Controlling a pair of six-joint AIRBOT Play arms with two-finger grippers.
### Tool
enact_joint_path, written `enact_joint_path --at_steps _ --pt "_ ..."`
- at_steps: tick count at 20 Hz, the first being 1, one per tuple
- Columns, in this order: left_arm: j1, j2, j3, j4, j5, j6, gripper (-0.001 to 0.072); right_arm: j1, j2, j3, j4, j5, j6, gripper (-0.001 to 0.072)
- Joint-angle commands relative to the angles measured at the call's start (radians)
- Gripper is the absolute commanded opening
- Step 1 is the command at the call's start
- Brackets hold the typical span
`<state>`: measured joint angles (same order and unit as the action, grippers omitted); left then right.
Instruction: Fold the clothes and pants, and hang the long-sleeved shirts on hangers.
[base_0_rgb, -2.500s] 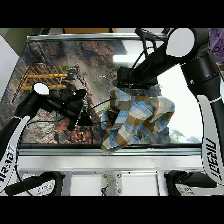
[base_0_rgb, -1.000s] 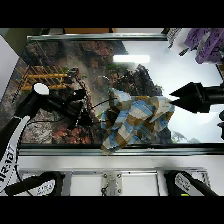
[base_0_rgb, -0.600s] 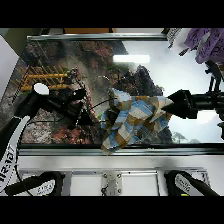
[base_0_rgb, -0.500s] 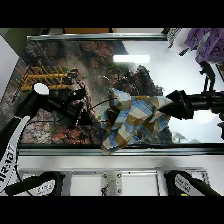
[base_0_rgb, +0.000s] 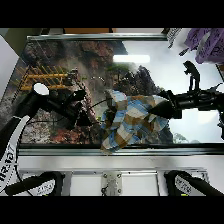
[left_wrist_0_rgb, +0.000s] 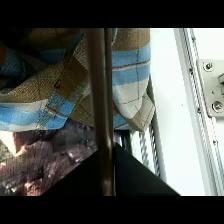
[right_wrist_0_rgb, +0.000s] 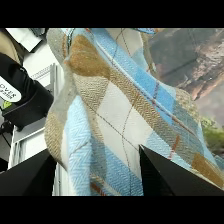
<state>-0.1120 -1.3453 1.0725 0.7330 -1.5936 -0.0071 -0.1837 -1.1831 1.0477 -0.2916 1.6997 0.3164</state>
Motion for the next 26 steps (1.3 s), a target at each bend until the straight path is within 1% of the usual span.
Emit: enact_joint_path --at_steps 1,12,13,14,15,16,26 --pt "0.0 0.0 0.001 -0.018 0.0 -0.001 0.0014 0.012 -0.002 0.0 0.0 -0.009 0.017 0.0539" --pt "0.0 0.0 0.001 -0.018 0.0 -0.001 0.0014 0.013 -0.002 0.0 0.001 -0.01 0.023 0.0536" --pt "0.0 0.0 0.001 -0.017 0.0 -0.001 0.0014 0.012 -0.002 0.0 0.001 -0.01 0.023 0.0493" --pt "0.0 0.0 0.001 -0.017 0.0 -0.001 0.0014 0.012 -0.002 0.0 0.0 -0.009 0.023 0.0326" --pt "0.0 0.0 0.001 -0.017 0.001 -0.001 0.0014 0.012 -0.002 0.0 0.0 -0.009 0.024 0.0007" --pt "0.0 0.0 0.001 -0.018 0.001 -0.001 0.0014 0.012 -0.002 0.0 0.0 -0.01 0.019 0.0018" --pt "0.0 0.0 0.001 -0.017 0.008 -0.002 0.0015 0.012 -0.002 0.0 0.001 -0.01 0.027 0.0017"
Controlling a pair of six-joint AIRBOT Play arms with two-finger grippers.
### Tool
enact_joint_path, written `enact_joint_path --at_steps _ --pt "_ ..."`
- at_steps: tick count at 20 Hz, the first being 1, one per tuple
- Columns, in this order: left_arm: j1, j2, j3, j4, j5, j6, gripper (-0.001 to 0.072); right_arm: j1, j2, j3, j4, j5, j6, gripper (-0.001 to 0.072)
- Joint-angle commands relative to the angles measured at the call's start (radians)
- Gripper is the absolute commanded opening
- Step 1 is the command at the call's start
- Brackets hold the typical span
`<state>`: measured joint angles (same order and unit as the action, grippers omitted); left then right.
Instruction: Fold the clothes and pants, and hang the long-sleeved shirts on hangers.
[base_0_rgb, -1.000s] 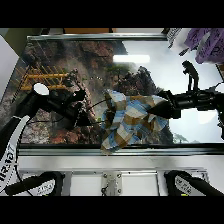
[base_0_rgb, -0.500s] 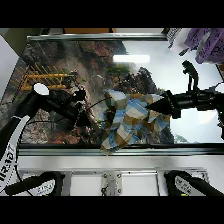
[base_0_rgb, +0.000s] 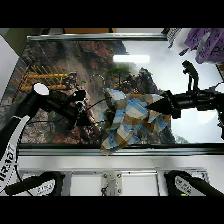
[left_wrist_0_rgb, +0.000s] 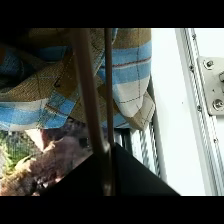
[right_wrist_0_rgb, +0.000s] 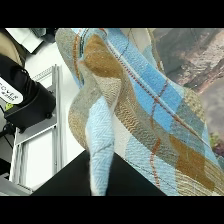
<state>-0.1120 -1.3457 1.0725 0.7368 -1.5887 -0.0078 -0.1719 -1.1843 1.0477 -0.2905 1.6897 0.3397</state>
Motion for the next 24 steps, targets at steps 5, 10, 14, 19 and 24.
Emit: enact_joint_path --at_steps 5,10,14,19,24 --pt "0.0 0.0 0.001 -0.021 0.007 -0.13 0.0331 0.0 0.0 0.0 0.0 0.0 -0.03 0.0014" --pt "0.017 0.001 0.002 -0.024 0.053 -0.303 0.0329 0.0 0.0 0.0 0.0 0.001 -0.03 0.0012" --pt "0.1 0.011 0.002 -0.025 0.077 -0.444 0.0329 0.0 0.0 0.0 0.0 0.0 -0.03 0.0012" --pt "0.256 0.14 0.002 -0.025 0.148 -0.594 0.0329 -0.001 0.017 0.001 0.001 -0.048 -0.029 0.0011" --pt "0.389 0.32 -0.032 -0.021 0.285 -0.895 0.0328 -0.002 0.06 0.001 0.042 -0.091 -0.026 0.0011"
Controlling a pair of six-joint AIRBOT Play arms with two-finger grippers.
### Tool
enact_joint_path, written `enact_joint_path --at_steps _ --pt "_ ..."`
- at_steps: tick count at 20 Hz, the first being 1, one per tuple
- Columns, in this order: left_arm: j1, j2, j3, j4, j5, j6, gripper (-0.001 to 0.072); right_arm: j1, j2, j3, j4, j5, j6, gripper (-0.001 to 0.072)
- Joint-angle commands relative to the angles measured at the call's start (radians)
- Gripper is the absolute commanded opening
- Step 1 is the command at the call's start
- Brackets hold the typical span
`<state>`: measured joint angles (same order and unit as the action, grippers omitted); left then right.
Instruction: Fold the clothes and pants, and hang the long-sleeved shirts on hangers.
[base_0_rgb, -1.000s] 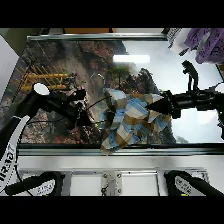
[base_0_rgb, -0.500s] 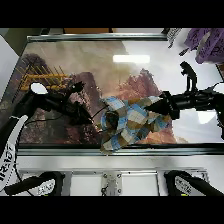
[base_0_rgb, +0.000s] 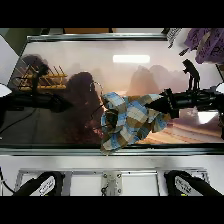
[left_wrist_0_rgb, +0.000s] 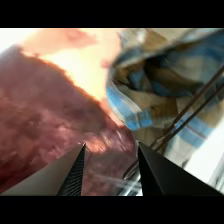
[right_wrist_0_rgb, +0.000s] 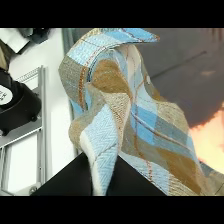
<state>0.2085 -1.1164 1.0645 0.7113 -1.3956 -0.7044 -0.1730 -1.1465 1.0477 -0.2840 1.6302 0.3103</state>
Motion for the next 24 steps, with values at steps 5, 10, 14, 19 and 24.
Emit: enact_joint_path --at_steps 5,10,14,19,24 --pt "0.08 0.19 -0.306 -0.007 0.222 -0.393 0.0331 0.0 0.045 0.001 0.132 -0.128 0.003 0.0011" --pt "0.081 0.128 -0.525 -0.126 0.268 -0.489 0.0425 0.0 0.049 0.001 0.18 -0.187 0.003 0.0011" --pt "0.009 0.002 -0.594 -0.325 0.314 -0.482 0.072 0.0 0.051 0.001 0.18 -0.194 0.003 0.0011" --pt "-0.208 -0.118 -0.593 -0.641 0.477 -0.462 0.072 0.0 0.051 0.001 0.18 -0.194 0.003 0.0012" --pt "-0.355 -0.159 -0.575 -0.767 0.541 -0.446 0.072 0.0 0.051 0.001 0.18 -0.195 0.003 0.0012"
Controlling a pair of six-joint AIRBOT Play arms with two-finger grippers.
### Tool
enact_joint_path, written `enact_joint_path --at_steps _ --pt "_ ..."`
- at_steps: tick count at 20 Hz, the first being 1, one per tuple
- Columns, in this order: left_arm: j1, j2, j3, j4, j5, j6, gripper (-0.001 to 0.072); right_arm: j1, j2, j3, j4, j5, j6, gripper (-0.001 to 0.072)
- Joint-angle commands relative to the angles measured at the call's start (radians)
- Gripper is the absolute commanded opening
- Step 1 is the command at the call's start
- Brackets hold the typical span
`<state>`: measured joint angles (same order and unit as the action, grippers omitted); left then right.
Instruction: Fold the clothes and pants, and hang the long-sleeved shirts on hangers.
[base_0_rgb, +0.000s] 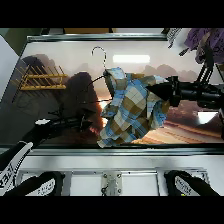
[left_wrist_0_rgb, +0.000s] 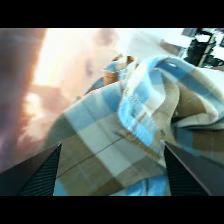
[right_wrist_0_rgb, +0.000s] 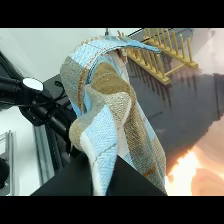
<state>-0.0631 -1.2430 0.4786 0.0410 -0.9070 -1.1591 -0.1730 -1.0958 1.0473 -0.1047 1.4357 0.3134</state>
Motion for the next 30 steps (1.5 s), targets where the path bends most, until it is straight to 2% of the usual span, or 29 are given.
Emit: enact_joint_path --at_steps 1,6,7,10,11,12,13,15,18,21,27,30 --pt "-0.108 -0.051 0.029 -0.097 0.053 -0.002 0.072 0.0 0.001 0.001 0.001 0.0 0.0 0.0012" --pt "-0.183 -0.122 0.127 -0.097 0.078 -0.025 0.071 0.0 0.001 0.001 0.0 0.001 0.0 0.0012" --pt "-0.189 -0.121 0.131 -0.097 0.093 -0.027 0.0618 0.0 0.001 0.001 0.0 0.0 0.0 0.0012" --pt "-0.182 -0.114 0.129 -0.093 0.097 -0.028 0.06 0.0 0.001 0.001 0.0 0.0 0.0 0.0012" --pt "-0.183 -0.114 0.128 -0.093 0.096 -0.034 0.041 0.0 0.001 0.001 0.0 0.001 0.001 0.0012" --pt "-0.183 -0.114 0.128 -0.093 0.097 -0.034 0.0122 0.0 0.003 0.001 0.0 0.0 0.001 0.0012" --pt "-0.187 -0.114 0.128 -0.094 0.097 -0.034 0.0016 0.0 0.005 0.001 0.0 0.0 0.001 0.0012" --pt "-0.179 -0.113 0.128 -0.093 0.093 -0.034 0.0014 -0.002 0.015 0.001 -0.009 -0.009 0.002 0.0011" --pt "-0.099 -0.068 0.128 -0.039 0.092 -0.042 0.0014 -0.042 0.059 0.001 -0.053 -0.052 0.065 0.0011" --pt "-0.017 0.0 0.128 0.08 0.088 -0.081 0.0013 -0.095 0.111 0.001 -0.148 -0.047 0.139 0.0011" --pt "0.05 0.048 0.211 0.289 0.046 -0.154 0.0013 -0.108 0.187 0.001 -0.276 0.051 0.227 0.0011" --pt "0.096 0.048 0.346 0.497 0.002 -0.255 0.0013 -0.108 0.212 0.001 -0.293 0.108 0.237 0.0011"
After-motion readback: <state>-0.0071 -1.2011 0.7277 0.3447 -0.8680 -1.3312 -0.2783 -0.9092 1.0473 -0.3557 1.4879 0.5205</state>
